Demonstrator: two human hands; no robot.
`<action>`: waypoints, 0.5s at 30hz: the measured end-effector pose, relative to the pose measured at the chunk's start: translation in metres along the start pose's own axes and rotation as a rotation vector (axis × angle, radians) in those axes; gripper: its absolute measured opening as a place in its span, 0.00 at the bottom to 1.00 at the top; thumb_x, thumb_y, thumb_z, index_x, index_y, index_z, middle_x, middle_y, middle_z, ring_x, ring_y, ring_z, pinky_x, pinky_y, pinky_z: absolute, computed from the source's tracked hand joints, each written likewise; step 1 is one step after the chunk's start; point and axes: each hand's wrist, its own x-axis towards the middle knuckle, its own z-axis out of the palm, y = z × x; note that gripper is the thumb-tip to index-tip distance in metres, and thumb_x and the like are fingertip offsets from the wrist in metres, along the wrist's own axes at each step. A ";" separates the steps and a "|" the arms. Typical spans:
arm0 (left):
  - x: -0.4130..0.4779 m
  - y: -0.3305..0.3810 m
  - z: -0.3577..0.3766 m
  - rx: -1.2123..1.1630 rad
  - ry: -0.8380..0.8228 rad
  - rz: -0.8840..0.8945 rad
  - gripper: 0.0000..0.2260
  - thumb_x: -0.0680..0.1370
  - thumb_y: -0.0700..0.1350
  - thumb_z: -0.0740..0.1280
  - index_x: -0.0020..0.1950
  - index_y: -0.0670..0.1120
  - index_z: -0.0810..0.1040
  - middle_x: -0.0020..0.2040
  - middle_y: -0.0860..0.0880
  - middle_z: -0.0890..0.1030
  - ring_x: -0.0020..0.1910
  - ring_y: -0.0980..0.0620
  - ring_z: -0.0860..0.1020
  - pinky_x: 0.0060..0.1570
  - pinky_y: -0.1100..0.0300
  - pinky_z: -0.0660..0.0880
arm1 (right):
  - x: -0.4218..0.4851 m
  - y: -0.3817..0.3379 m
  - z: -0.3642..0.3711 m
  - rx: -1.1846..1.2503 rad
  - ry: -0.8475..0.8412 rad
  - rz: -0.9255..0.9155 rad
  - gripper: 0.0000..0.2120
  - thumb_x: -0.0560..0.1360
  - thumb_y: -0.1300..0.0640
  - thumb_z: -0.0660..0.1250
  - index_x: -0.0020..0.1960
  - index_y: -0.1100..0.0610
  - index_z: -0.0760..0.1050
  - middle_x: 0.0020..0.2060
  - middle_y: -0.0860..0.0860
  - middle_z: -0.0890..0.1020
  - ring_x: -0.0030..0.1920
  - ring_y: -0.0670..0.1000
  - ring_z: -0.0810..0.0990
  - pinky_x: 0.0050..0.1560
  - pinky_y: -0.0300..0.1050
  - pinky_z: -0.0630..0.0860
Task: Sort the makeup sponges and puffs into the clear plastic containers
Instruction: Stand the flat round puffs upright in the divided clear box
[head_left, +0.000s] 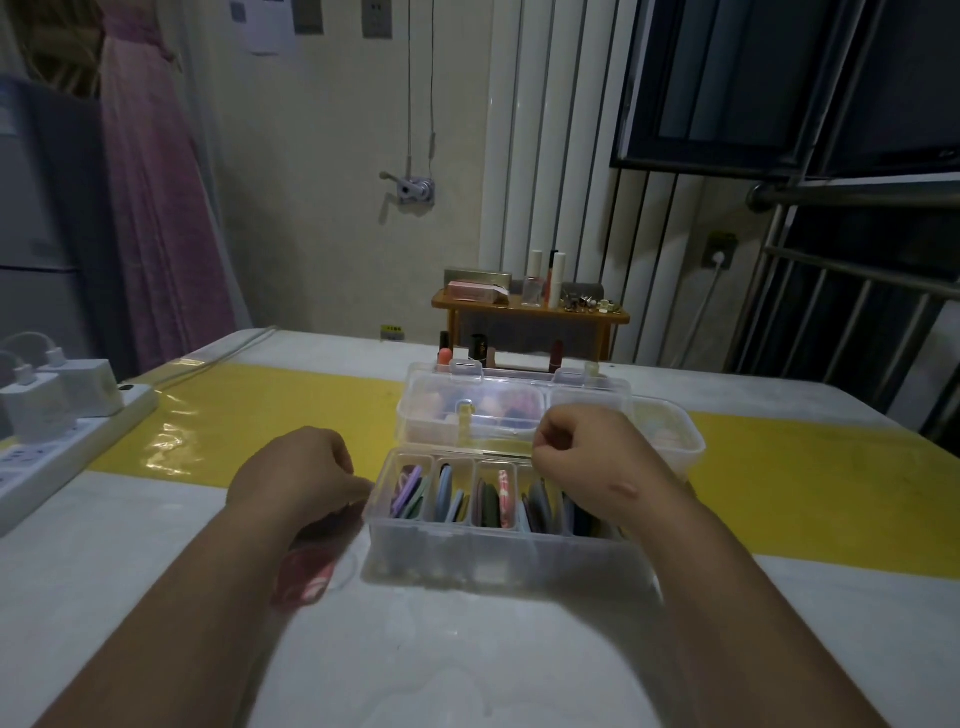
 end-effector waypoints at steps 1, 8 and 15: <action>0.000 -0.001 0.000 0.025 -0.016 -0.010 0.11 0.65 0.54 0.76 0.37 0.49 0.79 0.37 0.51 0.81 0.39 0.50 0.78 0.40 0.57 0.77 | 0.000 -0.001 0.002 0.005 -0.005 -0.013 0.04 0.76 0.56 0.65 0.44 0.49 0.77 0.40 0.48 0.79 0.43 0.48 0.78 0.43 0.42 0.77; 0.004 -0.008 0.003 0.100 -0.072 -0.002 0.14 0.65 0.55 0.76 0.38 0.49 0.77 0.39 0.50 0.80 0.41 0.50 0.77 0.40 0.57 0.75 | 0.001 -0.002 0.007 0.007 -0.010 -0.035 0.05 0.77 0.55 0.64 0.45 0.47 0.77 0.42 0.46 0.79 0.44 0.47 0.78 0.47 0.45 0.80; 0.004 -0.004 0.004 0.163 0.028 -0.036 0.06 0.67 0.48 0.72 0.40 0.49 0.78 0.40 0.50 0.79 0.42 0.47 0.78 0.38 0.59 0.73 | 0.001 -0.002 0.008 0.011 -0.011 -0.035 0.04 0.77 0.55 0.64 0.47 0.48 0.78 0.42 0.46 0.79 0.44 0.47 0.78 0.47 0.45 0.80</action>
